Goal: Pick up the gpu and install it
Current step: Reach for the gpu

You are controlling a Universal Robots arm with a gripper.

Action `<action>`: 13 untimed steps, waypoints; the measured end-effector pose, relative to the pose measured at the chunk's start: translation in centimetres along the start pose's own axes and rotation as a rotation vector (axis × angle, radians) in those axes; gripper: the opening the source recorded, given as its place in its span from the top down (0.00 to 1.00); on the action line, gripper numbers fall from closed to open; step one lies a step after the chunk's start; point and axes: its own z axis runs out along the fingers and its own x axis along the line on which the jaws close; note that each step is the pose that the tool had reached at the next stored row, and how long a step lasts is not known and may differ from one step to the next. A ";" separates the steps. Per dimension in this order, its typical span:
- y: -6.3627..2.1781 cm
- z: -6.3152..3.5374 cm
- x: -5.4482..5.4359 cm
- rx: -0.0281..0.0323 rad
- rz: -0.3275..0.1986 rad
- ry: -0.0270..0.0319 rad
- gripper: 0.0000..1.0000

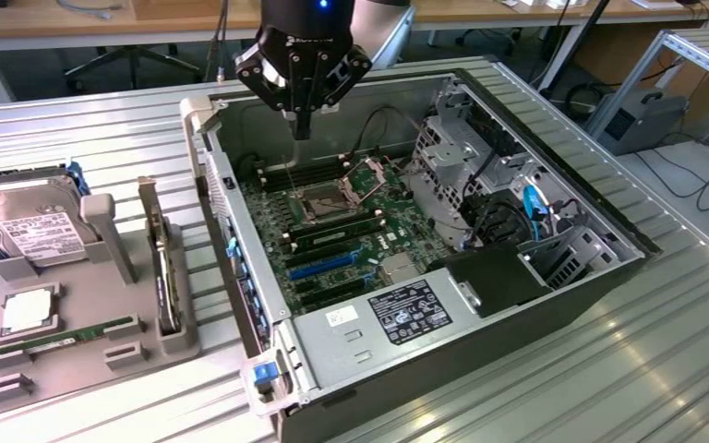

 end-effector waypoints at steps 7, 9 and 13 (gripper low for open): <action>-0.01 0.00 0.1 0.0000 0.000 0.0000 0.89; -0.02 0.00 0.2 0.0000 0.000 0.0000 0.89; -0.02 -0.01 0.3 0.0000 0.000 0.0000 0.89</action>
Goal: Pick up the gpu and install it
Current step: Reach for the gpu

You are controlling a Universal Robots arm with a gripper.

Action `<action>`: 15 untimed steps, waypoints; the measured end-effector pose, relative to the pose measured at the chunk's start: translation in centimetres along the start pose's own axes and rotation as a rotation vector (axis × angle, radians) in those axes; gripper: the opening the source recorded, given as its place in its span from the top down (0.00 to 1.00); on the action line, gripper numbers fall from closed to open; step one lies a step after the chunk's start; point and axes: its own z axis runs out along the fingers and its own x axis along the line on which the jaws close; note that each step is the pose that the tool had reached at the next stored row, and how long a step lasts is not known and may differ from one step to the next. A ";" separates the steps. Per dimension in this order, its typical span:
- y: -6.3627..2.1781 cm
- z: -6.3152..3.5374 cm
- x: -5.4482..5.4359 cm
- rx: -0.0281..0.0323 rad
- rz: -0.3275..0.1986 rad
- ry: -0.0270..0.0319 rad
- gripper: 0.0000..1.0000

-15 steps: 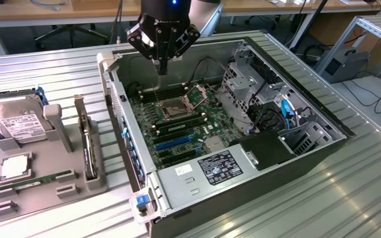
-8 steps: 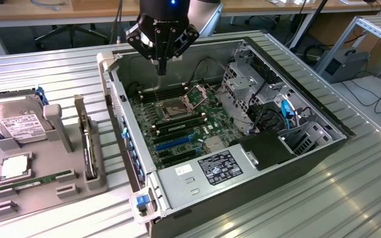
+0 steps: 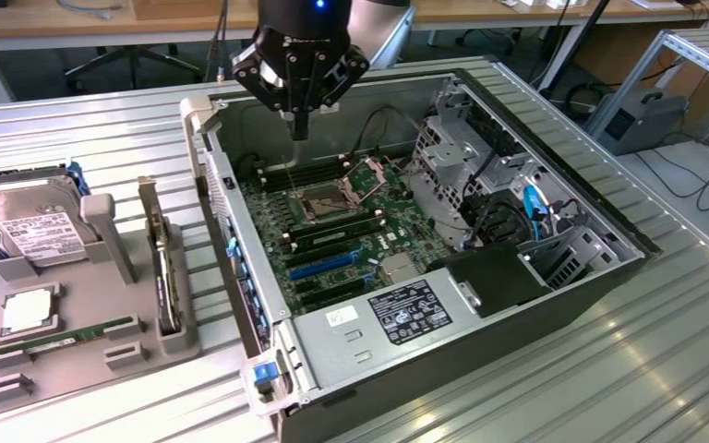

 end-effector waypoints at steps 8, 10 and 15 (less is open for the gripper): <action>-0.01 -0.01 0.2 0.0000 0.000 0.0000 0.89; -0.02 -0.01 0.3 0.0000 0.000 0.0000 0.89; -0.03 -0.01 0.4 0.0000 0.000 0.0000 0.89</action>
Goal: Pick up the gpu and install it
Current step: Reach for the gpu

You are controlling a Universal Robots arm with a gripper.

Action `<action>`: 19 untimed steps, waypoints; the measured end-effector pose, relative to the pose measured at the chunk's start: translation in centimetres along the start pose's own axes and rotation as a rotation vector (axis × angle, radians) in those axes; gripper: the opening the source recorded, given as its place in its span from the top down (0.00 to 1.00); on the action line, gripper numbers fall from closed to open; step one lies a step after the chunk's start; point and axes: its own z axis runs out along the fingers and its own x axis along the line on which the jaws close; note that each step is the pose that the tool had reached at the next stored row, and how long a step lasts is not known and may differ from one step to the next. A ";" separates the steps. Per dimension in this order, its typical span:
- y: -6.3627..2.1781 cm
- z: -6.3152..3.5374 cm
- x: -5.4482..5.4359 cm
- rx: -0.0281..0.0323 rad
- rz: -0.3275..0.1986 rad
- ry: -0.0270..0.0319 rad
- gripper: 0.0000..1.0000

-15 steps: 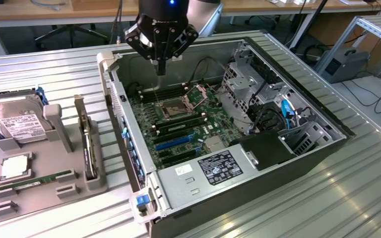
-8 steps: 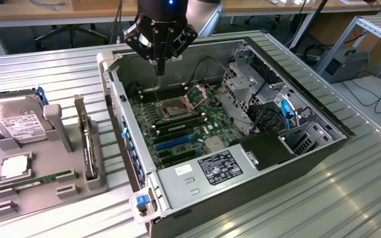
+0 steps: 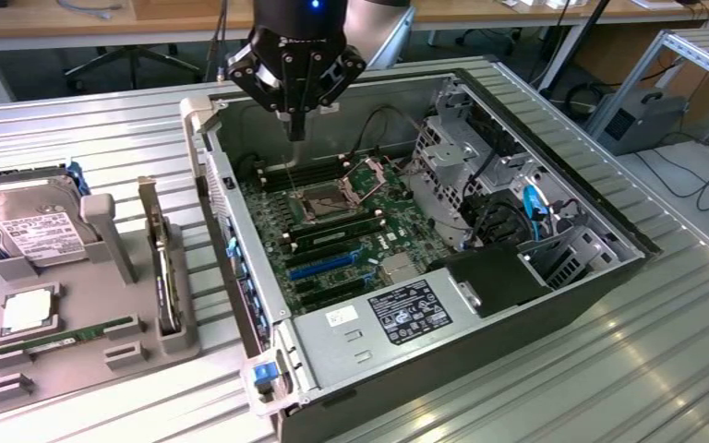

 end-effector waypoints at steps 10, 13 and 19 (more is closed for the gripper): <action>-0.03 -0.01 0.3 0.0000 0.000 0.0000 0.89; -0.03 -0.01 0.4 0.0000 0.000 0.0000 0.89; -0.05 -0.02 0.7 0.0000 0.000 0.0000 0.89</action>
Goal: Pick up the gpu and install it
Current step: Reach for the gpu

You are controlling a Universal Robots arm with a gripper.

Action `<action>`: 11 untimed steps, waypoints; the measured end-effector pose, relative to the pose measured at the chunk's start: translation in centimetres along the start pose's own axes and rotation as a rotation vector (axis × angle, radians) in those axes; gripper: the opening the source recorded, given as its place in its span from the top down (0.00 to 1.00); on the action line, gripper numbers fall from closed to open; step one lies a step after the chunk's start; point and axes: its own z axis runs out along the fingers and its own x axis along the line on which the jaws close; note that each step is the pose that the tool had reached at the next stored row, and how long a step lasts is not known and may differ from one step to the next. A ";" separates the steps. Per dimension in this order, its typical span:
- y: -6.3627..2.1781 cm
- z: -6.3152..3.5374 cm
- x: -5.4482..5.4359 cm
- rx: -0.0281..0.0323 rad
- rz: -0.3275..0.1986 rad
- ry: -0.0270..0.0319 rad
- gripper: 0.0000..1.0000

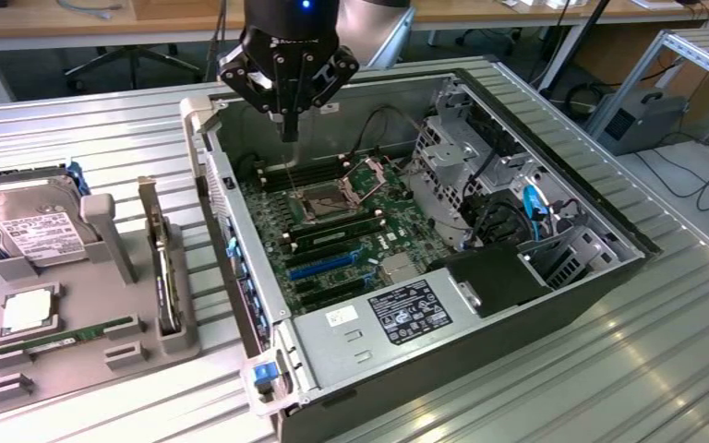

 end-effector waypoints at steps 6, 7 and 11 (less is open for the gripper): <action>-0.02 -0.01 0.3 -0.0001 0.000 0.0000 0.89; -0.03 -0.01 0.4 0.0000 0.000 0.0000 0.89; -0.04 -0.01 0.5 0.0000 0.000 0.0000 0.89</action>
